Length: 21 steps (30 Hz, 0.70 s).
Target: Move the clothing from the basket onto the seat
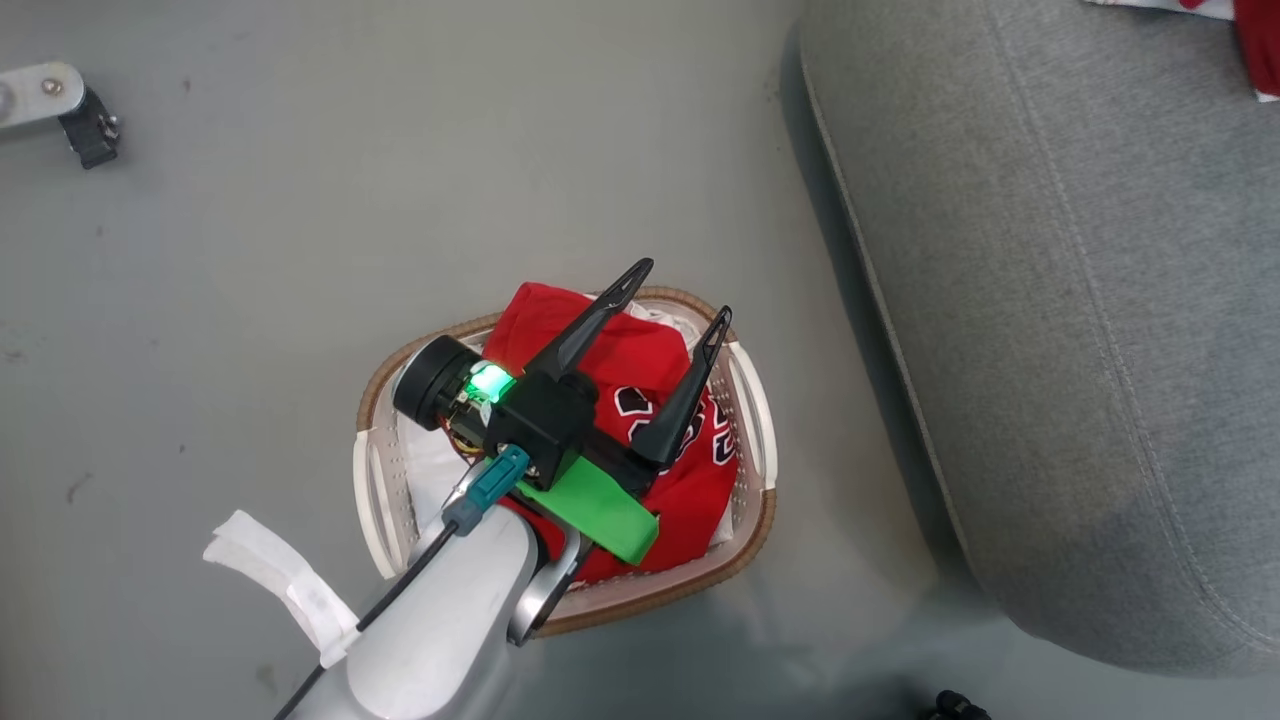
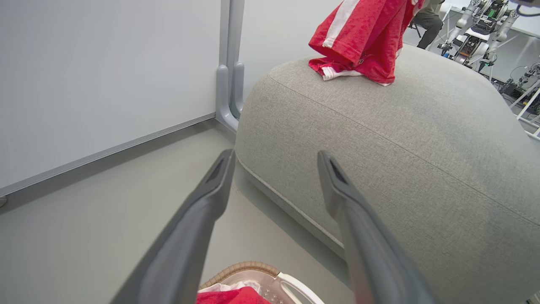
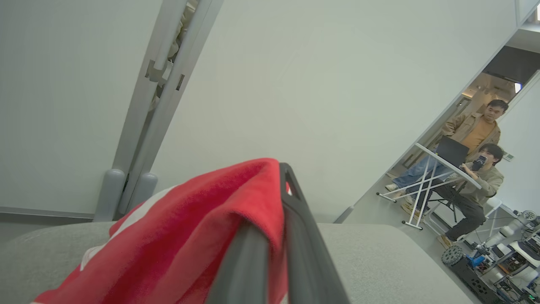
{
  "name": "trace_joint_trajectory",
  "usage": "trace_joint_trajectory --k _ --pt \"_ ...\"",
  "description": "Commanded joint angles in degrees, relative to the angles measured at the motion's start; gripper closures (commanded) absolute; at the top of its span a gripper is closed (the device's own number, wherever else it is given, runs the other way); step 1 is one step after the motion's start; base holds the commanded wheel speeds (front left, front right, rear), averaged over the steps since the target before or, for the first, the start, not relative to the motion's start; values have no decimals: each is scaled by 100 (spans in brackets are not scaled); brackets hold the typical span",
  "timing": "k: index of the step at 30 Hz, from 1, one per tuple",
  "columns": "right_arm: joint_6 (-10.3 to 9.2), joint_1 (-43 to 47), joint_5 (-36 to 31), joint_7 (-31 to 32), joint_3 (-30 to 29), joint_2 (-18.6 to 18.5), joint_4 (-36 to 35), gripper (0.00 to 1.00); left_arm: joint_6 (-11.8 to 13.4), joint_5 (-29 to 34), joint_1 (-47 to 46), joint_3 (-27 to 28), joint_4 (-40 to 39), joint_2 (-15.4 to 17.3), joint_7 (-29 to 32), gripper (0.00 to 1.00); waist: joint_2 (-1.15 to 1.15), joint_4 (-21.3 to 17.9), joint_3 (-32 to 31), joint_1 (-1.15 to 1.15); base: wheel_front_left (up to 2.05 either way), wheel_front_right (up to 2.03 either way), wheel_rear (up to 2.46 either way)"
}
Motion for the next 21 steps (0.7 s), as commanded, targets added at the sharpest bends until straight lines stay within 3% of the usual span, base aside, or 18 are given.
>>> trace_joint_trajectory --k 1,11,12,13,14,15,16,21 --pt "-8 165 -60 -2 -97 55 117 100 -16 76 -28 15 1 33 -5 0 -1 235 257 -1 0 0 0" --pt "-8 905 -401 -2 -394 583 563 100 -1 156 117 170 -40 137 -5 0 -1 72 323 -1 0 0 0" --pt "-8 972 -413 -3 -390 635 513 94 1 176 125 184 -34 139 -5 0 -1 42 314 -1 0 0 0" --pt "-8 1026 -414 -2 -381 687 475 79 2 192 128 191 -34 146 -5 0 -1 10 303 -1 0 0 0" --pt "-8 1090 -409 -2 -370 746 378 58 3 228 113 190 -51 159 -5 0 -1 -21 294 -1 0 0 0" --pt "-8 1156 -402 -2 -359 791 309 11 6 262 106 196 -65 168 -5 0 -1 -51 282 -1 0 0 0" --pt "-8 1272 -387 -2 -343 855 221 0 14 275 119 221 -76 168 -5 0 -1 -92 263 -1 0 0 0" --pt "-8 1729 -274 -2 -170 1102 -113 0 18 288 210 302 -74 159 -5 0 -1 -246 134 -1 0 0 0"
